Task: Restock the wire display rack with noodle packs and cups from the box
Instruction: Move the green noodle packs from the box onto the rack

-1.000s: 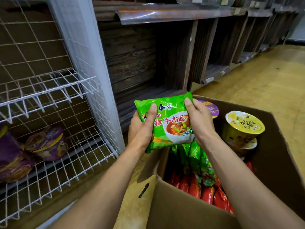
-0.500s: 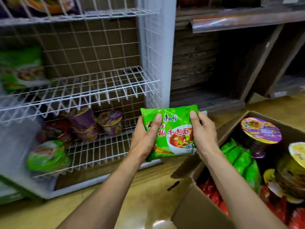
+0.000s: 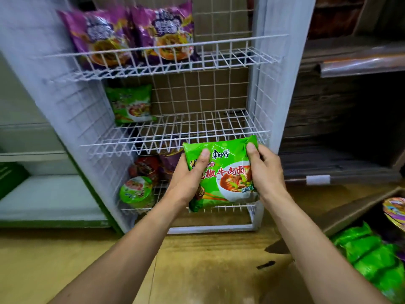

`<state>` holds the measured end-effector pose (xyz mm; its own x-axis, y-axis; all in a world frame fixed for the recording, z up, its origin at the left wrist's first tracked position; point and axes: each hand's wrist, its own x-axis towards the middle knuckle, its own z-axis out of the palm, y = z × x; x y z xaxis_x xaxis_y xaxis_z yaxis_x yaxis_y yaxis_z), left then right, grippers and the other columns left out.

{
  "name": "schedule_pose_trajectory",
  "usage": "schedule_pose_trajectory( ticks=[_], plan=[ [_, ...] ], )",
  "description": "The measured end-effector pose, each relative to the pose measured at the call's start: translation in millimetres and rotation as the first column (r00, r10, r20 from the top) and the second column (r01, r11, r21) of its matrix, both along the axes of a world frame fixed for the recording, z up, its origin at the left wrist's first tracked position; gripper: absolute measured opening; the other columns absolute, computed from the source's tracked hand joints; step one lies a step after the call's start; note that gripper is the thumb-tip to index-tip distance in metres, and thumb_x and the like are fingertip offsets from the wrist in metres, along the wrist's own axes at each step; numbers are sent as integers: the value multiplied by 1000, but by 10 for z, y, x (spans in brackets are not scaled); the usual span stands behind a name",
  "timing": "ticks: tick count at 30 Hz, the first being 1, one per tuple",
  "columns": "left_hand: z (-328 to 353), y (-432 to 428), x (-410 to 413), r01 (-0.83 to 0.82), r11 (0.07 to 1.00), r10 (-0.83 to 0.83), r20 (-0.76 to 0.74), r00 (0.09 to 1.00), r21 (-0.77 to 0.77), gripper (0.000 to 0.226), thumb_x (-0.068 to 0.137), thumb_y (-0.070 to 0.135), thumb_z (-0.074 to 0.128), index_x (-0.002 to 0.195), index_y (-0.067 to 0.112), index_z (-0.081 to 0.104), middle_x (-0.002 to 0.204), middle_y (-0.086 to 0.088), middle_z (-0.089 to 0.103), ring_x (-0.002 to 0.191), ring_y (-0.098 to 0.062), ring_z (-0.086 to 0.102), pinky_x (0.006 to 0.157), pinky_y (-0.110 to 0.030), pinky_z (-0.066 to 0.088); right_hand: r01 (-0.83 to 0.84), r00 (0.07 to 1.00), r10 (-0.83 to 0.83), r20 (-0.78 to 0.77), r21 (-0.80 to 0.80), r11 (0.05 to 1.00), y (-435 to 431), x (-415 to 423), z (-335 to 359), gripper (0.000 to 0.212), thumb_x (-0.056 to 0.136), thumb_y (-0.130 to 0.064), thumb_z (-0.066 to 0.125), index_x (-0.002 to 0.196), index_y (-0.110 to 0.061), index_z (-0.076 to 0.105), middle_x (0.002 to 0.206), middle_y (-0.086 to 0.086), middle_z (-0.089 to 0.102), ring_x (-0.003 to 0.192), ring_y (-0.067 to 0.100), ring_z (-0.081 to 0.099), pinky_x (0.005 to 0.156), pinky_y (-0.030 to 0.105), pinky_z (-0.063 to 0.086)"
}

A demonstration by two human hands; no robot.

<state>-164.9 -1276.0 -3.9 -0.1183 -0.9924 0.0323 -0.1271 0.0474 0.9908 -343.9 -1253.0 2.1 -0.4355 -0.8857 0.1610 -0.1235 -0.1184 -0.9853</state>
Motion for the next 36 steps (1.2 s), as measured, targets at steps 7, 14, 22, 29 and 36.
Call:
schedule_pose_trajectory(
  ticks=[7, 14, 22, 29, 36],
  plan=[
    [292, -40, 558, -78, 997, 80, -64, 995, 22, 77, 68, 83, 67, 129, 38, 55, 116, 7, 75, 105, -20, 73, 98, -51, 54, -117, 992, 117, -41, 13, 993, -183, 531, 358, 33, 103, -44, 50, 86, -20, 64, 87, 9, 74, 85, 29, 72, 79, 48, 58],
    [566, -113, 976, -172, 985, 171, -30, 985, -17, 66, 75, 80, 63, 126, 39, 56, 114, 10, 74, 103, -16, 73, 100, -48, 54, -158, 986, 158, -49, 7, 987, -382, 976, 625, 34, 103, -44, 50, 81, -22, 62, 86, 9, 73, 86, 31, 72, 77, 45, 57],
    [712, -315, 1307, -286, 958, 283, -65, 957, -30, 80, 63, 91, 62, 127, 43, 53, 121, 9, 71, 110, -20, 69, 101, -51, 52, -224, 971, 220, -95, -36, 974, -663, 1348, 830, 36, 105, -38, 47, 86, -11, 62, 78, 6, 67, 69, 14, 63, 64, 30, 46],
    [866, -703, 1504, -289, 956, 286, -61, 956, -58, 90, 60, 92, 64, 130, 37, 50, 127, 5, 68, 115, -24, 67, 102, -54, 51, -245, 964, 240, -117, -34, 969, -1037, 1522, 951, 37, 106, -39, 45, 82, -16, 59, 76, 0, 64, 72, 16, 62, 65, 32, 45],
    [925, -1255, 1626, -289, 956, 286, -53, 957, -51, 97, 56, 94, 63, 132, 36, 48, 129, 5, 67, 117, -26, 66, 101, -56, 50, -268, 963, 268, -40, 11, 963, -1563, 1654, 932, 34, 102, -48, 48, 120, -25, 66, 110, 1, 72, 100, 20, 69, 92, 44, 56]
  ],
)
